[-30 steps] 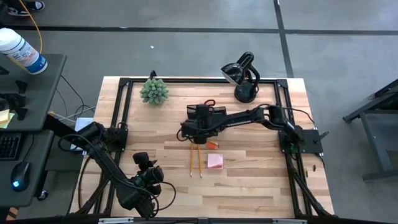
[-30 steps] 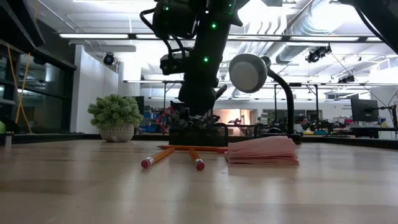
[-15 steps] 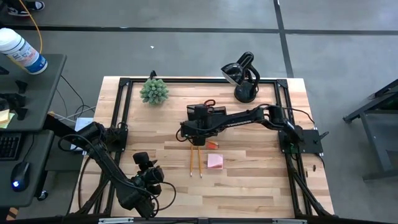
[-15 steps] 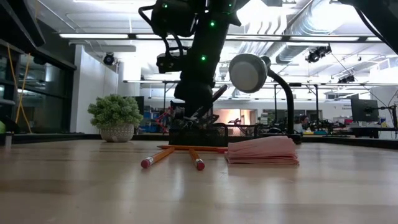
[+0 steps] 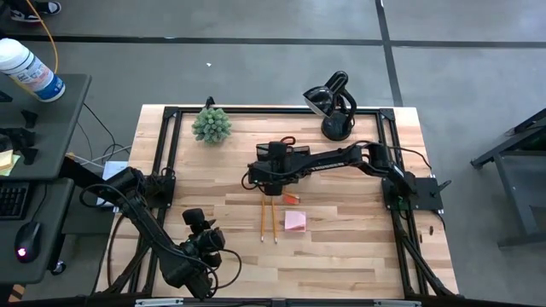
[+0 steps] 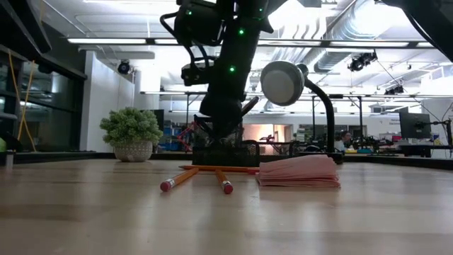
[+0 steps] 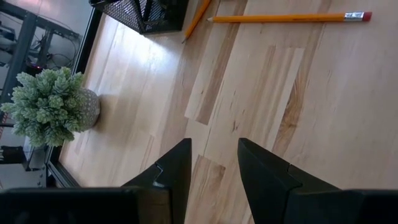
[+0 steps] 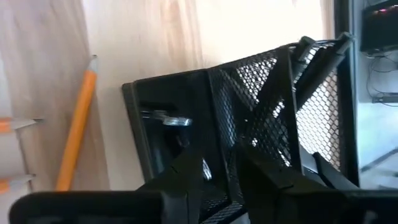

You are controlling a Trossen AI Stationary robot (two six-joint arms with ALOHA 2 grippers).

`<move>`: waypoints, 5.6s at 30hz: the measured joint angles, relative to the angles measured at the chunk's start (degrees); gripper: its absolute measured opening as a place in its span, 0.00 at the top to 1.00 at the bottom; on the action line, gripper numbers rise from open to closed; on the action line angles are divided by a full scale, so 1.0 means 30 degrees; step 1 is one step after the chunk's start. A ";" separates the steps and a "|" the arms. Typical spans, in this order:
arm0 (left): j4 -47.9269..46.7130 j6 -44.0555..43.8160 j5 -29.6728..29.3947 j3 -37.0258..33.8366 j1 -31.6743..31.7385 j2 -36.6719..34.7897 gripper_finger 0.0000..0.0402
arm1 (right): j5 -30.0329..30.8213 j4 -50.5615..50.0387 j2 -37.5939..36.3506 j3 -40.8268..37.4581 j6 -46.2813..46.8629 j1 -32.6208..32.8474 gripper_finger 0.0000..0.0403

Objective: Pick and place office supplies into organizer
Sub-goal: Put the eraser into the desk organizer

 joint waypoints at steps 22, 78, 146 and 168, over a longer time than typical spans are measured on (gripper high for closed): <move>0.0015 0.0009 0.0135 -0.0007 -0.0022 0.0000 0.70 | -0.7580 -0.6021 0.0000 0.6048 0.1789 0.1075 0.79; 0.2468 0.3534 0.3273 -0.0007 -0.0005 0.0000 0.70 | -1.2839 -0.7117 -0.0306 0.0597 0.7796 0.1039 0.79; 0.7493 0.1224 0.6025 0.2550 0.0000 -0.0007 0.70 | -1.0726 -0.5708 0.2033 0.0650 0.4233 0.0721 0.62; 0.7129 0.1734 0.6018 0.2543 0.0000 -0.0007 0.70 | -1.0493 -0.5429 0.2076 0.0624 0.4010 0.0752 0.77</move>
